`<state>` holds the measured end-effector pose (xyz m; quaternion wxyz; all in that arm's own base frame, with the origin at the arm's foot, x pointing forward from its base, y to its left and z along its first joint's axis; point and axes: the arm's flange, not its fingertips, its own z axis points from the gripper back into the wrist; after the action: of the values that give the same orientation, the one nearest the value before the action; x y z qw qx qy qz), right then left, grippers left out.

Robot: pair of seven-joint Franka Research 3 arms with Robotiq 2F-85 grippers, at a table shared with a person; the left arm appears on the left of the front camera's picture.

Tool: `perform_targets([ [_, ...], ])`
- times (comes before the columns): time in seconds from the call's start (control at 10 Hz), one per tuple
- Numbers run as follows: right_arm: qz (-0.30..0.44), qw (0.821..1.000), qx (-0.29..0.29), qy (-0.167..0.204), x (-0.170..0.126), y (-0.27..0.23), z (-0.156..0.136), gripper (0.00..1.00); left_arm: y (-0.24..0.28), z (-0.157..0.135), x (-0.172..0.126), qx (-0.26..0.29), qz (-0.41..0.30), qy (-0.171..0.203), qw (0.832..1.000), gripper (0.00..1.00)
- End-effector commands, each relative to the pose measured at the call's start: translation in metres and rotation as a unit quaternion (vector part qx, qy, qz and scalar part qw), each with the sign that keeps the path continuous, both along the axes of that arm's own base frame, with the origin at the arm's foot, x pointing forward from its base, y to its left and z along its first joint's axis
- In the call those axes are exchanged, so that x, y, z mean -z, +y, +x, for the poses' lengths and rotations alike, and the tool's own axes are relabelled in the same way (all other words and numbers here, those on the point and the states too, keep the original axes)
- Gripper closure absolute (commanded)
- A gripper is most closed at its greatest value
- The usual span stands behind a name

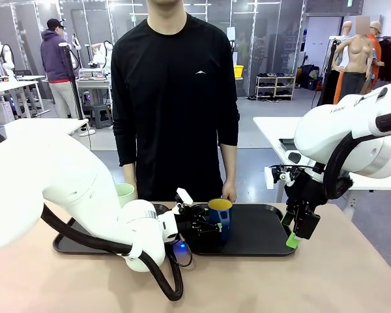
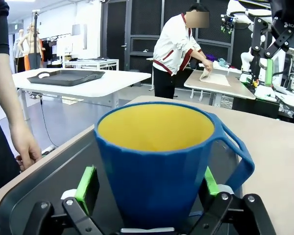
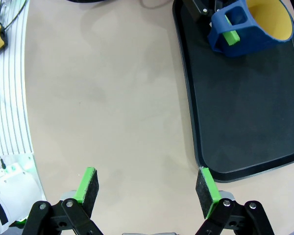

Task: Sort and store the cups by type.
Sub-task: Pick up the Handle plastic cup and place it into the empty Flat Tray.

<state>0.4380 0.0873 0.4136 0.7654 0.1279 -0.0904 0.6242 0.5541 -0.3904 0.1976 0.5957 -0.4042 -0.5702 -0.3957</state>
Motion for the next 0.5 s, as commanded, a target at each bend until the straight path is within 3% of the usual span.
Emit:
perform_targets([
  [0.0,0.001,1.0,0.003,-0.005,0.0007,-0.0011,-0.002,0.0,0.0006,-0.0505,0.0265,-0.022,0.019,-0.015,0.999,0.0],
  [0.4,0.001,1.0,0.003,-0.005,0.0007,-0.0011,-0.002,0.0,-0.0062,-0.0585,0.0317,-0.015,0.021,-0.006,1.0,0.0],
])
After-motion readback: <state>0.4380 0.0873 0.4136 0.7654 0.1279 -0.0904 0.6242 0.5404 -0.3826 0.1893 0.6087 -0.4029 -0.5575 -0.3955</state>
